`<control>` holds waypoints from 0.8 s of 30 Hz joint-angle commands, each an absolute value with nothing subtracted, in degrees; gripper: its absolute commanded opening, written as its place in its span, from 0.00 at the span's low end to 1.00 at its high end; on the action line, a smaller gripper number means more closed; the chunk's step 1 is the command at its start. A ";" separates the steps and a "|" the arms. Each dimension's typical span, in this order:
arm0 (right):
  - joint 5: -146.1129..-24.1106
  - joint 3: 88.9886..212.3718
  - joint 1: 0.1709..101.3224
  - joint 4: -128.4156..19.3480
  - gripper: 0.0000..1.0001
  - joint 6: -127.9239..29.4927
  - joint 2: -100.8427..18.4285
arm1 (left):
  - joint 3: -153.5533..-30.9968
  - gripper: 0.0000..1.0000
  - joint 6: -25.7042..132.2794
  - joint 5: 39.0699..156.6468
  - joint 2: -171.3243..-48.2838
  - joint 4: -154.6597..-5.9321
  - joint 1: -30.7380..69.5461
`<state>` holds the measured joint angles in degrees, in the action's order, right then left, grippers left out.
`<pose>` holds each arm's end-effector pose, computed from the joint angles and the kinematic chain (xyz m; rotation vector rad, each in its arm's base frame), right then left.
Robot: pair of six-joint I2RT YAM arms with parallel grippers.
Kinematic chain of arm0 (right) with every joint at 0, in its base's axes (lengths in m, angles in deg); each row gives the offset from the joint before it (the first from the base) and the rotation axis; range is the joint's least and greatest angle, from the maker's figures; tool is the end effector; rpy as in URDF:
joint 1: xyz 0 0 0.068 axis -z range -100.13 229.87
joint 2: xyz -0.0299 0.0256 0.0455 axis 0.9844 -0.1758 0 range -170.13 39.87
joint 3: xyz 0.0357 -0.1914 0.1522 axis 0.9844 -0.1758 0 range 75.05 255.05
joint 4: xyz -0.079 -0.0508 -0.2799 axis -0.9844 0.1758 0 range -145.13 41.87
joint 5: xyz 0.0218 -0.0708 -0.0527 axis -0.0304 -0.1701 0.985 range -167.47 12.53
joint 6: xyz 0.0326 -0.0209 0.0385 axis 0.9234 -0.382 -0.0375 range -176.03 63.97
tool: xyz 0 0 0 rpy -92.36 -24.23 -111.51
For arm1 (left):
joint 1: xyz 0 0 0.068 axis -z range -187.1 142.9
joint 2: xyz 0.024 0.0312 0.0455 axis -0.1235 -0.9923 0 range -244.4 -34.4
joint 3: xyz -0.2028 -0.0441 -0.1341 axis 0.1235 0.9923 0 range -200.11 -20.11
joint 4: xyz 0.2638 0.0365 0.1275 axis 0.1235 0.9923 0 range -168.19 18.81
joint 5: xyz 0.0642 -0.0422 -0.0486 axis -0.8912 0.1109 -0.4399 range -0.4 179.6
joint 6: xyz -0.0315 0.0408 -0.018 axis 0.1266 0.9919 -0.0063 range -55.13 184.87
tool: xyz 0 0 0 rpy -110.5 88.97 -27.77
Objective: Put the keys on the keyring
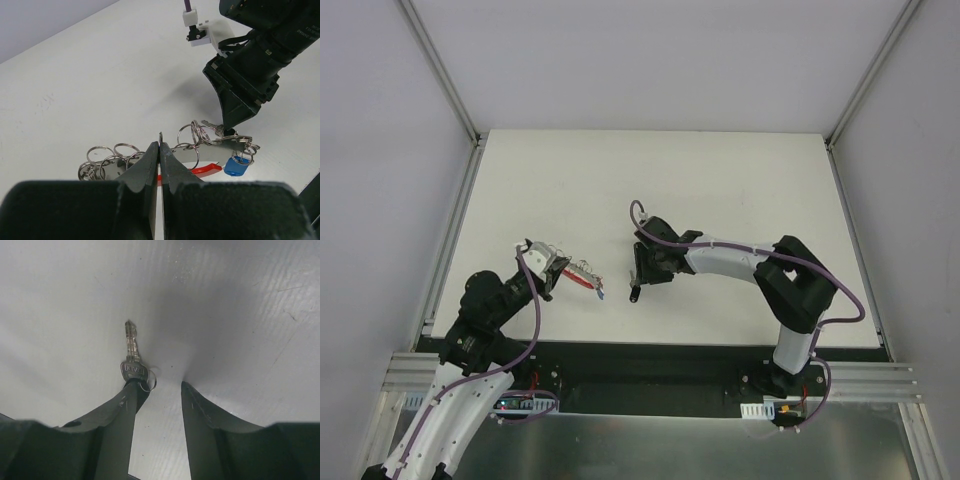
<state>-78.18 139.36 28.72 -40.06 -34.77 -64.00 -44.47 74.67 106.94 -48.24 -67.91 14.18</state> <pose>0.2477 0.3085 0.1212 -0.6769 2.5158 0.5039 0.1484 -0.0695 0.2810 0.6489 1.4410 -0.3939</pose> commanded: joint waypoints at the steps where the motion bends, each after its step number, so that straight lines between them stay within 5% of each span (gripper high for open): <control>1: -74.48 139.12 28.46 -41.68 0.41 -27.20 -63.92 | -44.80 0.00 75.59 104.98 -48.28 -69.75 14.00; 14: -76.94 139.47 28.54 -41.07 0.19 -26.85 -66.39 | -45.42 0.00 76.91 105.86 -51.62 -69.84 14.00; 18: -76.94 139.30 28.90 -40.37 0.01 -28.87 -65.34 | -45.51 0.00 76.82 107.69 -52.41 -69.84 14.00; 24: -74.49 135.61 31.61 -34.84 0.01 -35.44 -60.16 | -45.86 0.00 76.56 110.95 -52.86 -69.84 14.00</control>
<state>-76.61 138.57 29.48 -40.93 -30.14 -64.77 -44.47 76.29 107.27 -52.97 -67.12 14.18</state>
